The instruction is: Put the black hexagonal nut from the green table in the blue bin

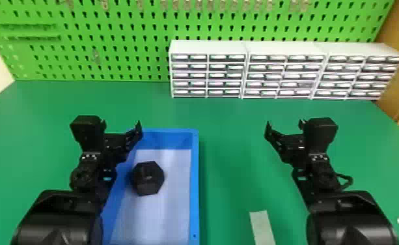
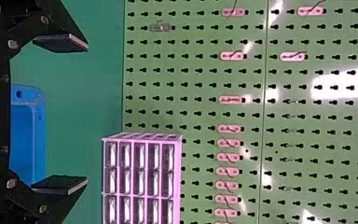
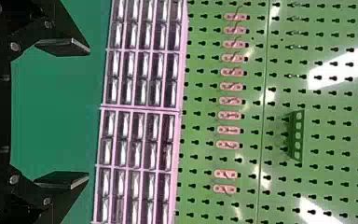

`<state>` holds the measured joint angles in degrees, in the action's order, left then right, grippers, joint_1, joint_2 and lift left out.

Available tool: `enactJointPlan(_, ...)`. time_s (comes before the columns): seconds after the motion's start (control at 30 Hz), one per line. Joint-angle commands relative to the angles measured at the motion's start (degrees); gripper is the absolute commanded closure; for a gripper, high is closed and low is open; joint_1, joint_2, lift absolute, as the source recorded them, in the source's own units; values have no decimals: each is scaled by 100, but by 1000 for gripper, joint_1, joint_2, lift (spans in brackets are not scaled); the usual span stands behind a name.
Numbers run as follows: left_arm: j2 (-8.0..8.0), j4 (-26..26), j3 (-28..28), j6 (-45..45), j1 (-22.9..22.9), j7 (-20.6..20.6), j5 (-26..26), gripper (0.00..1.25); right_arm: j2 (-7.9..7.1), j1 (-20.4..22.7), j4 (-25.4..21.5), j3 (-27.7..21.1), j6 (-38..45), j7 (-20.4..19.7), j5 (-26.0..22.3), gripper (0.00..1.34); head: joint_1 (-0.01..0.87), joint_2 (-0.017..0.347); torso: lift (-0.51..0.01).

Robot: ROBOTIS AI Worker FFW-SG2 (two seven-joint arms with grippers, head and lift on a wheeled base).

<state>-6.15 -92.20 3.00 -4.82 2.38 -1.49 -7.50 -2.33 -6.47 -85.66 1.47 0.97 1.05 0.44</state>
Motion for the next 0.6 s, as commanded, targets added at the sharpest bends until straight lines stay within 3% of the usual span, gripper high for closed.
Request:
enactJointPlan(0.0,0,-26,-10,-1,8,0,11,262,-5,-4,-21,-7,0,0,9,332,686,51,-96)
enactJointPlan(0.57,0,-96,-98,-19,8,0,64,262,-5,-12,-48,-7,0,0,53,329,686,51,-96)
